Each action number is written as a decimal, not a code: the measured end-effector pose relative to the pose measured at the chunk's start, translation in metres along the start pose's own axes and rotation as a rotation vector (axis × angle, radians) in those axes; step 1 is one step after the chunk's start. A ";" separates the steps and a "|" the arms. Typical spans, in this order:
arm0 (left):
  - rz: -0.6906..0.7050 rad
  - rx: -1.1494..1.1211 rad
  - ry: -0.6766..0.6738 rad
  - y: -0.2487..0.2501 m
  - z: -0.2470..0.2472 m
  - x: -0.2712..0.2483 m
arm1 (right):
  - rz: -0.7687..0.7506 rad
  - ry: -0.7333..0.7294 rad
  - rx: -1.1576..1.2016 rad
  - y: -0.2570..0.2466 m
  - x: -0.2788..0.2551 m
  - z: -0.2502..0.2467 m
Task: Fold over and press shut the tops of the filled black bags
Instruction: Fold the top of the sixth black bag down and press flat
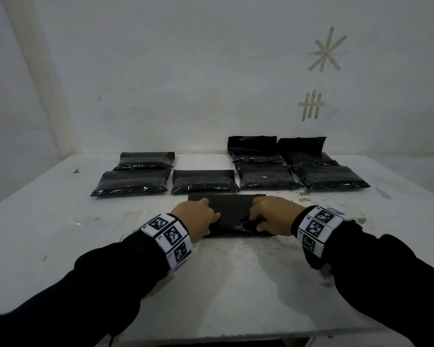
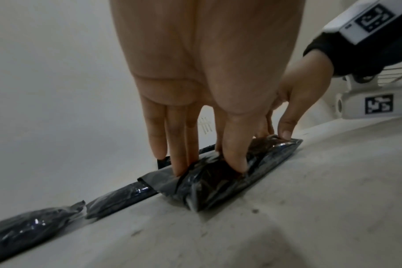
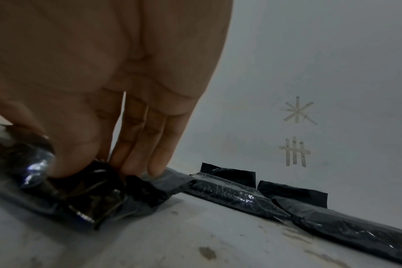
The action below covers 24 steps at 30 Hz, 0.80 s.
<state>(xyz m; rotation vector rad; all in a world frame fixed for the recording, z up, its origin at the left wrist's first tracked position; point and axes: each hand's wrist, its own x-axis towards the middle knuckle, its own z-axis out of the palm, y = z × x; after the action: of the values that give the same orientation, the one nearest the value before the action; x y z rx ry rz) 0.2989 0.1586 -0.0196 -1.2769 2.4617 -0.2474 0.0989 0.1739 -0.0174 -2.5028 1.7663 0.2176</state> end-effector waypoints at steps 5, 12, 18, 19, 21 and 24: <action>0.017 -0.152 0.040 -0.007 0.005 -0.003 | -0.005 0.033 0.102 0.002 -0.003 -0.001; 0.030 -0.066 0.043 -0.002 0.006 -0.003 | -0.041 0.038 0.005 -0.001 -0.003 0.003; 0.008 -0.039 0.028 -0.002 0.003 -0.003 | -0.118 0.150 -0.071 -0.016 0.003 0.007; 0.010 -0.043 0.031 -0.002 0.003 -0.003 | -0.113 0.130 -0.029 -0.015 0.005 0.007; 0.019 -0.053 0.038 -0.002 0.003 -0.004 | -0.086 0.072 0.054 -0.014 0.006 0.005; 0.023 -0.078 0.055 -0.004 0.007 -0.006 | -0.087 0.063 0.112 -0.013 0.007 0.005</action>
<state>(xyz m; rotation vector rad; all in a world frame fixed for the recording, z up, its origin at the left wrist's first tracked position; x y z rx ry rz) 0.3075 0.1615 -0.0233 -1.2887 2.5540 -0.1841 0.1130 0.1723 -0.0234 -2.5255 1.6369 0.0346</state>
